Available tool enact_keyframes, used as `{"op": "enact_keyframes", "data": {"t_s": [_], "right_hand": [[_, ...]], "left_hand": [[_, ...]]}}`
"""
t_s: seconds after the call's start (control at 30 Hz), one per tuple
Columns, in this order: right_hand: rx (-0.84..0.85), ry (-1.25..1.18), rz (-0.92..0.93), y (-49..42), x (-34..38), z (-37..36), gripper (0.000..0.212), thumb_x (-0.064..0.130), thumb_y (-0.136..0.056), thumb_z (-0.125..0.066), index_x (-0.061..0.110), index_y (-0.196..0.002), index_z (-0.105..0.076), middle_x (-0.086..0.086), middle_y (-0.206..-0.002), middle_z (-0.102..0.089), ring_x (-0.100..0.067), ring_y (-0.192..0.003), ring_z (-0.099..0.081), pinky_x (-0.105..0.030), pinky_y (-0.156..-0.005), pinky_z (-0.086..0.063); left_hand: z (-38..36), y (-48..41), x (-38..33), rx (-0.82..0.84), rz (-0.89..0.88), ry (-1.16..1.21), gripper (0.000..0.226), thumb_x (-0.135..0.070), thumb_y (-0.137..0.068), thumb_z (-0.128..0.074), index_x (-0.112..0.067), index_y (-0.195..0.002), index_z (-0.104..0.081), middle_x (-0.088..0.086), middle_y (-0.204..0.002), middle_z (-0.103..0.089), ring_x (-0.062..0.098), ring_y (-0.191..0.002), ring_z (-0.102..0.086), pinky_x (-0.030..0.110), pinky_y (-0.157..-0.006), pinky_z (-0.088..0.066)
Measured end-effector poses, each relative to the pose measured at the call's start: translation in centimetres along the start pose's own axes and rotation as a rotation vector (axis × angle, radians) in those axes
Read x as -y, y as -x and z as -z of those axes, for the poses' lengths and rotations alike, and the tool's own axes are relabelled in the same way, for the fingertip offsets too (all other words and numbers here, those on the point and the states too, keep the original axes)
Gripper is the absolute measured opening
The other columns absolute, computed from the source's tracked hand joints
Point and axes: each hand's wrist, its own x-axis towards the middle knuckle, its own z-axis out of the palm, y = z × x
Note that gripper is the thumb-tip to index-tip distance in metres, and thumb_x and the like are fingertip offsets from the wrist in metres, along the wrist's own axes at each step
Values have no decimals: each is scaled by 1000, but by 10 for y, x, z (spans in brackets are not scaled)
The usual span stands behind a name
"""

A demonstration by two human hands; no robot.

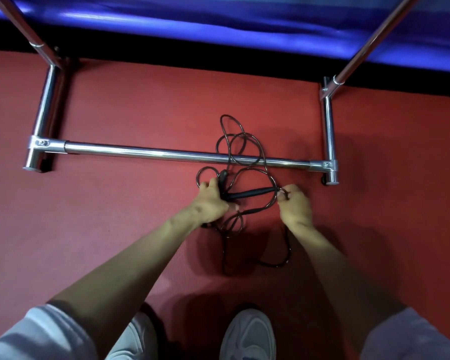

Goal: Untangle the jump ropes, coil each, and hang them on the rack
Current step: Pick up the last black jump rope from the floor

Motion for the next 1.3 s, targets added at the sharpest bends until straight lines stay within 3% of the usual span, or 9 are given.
{"op": "enact_keyframes", "data": {"t_s": [0.13, 0.2, 0.3, 0.4, 0.47, 0.9, 1.03, 1.17, 1.3], "right_hand": [[-100, -222, 1, 0, 15, 18, 17, 16, -98, -48, 10, -89, -61, -7, -85, -57, -23, -82, -53, -29, -69, -34], [-134, -216, 112, 4, 36, 37, 18, 14, -99, -48, 5, -99, -63, -5, -89, -56, -18, -85, -50, -27, -70, -32], [-164, -290, 232, 18, 71, 66, 16, 10, -97, -50, 2, -102, -64, -4, -87, -60, -19, -84, -55, -26, -74, -41], [-169, -386, 326, 40, 103, 91, 12, 5, -95, -52, 4, -97, -64, -6, -83, -65, -18, -78, -58, -10, -62, -39], [-167, -436, 387, 56, 124, 108, 13, 3, -92, -54, 9, -94, -66, -5, -83, -68, -21, -82, -63, -18, -73, -46], [-67, -672, 529, 233, 228, 248, 30, 8, -96, -51, 29, -76, -56, 6, -81, -62, -19, -86, -57, -30, -81, -43], [8, -704, 621, 284, 229, 261, 24, 7, -96, -53, 25, -82, -60, 11, -80, -63, -7, -80, -58, -14, -75, -42], [67, -787, 608, 304, 234, 264, 23, 10, -98, -51, 24, -82, -60, 6, -74, -62, -4, -73, -57, -22, -72, -43], [104, -1020, 580, 312, 244, 275, 20, 10, -97, -52, 21, -85, -62, 6, -71, -61, 3, -61, -54, -14, -62, -40]], "left_hand": [[7, 1, -8, -180, 3, 293, 34, -21, -94, -60, -4, -123, -57, 14, -116, -65, 28, -109, -61, 40, -100, -47], [19, 7, -19, -216, 7, 360, 20, -16, -96, -55, -3, -108, -64, 13, -94, -69, 24, -83, -68, 31, -76, -55], [41, 30, -46, -178, -25, 435, 19, -10, -98, -52, -15, -80, -58, 1, -70, -58, 6, -44, -47, 18, -42, -35], [61, 66, -74, -176, -107, 546, 14, -11, -98, -54, -18, -86, -57, -9, -52, -59, 10, -47, -39, 20, -43, -30], [75, 97, -93, -203, -217, 590, 8, -13, -97, -55, -20, -96, -59, -11, -44, -55, 8, -42, -36, 20, -42, -29], [133, 331, -176, -289, -505, 468, 23, -13, -102, -43, -15, -92, -63, 4, -88, -65, 12, -56, -43, 25, -53, -35], [124, 378, -165, -257, -593, 400, 19, -11, -99, -50, -17, -113, -62, -10, -84, -63, -7, -53, -52, 8, -51, -38], [127, 395, -158, -210, -617, 306, 31, -23, -85, -74, -17, -113, -63, -5, -98, -69, 1, -79, -62, 9, -70, -47], [126, 395, -159, -486, -683, -32, 16, -11, -88, -63, -21, -100, -58, -6, -74, -59, 3, -62, -53, 17, -60, -38]]}}
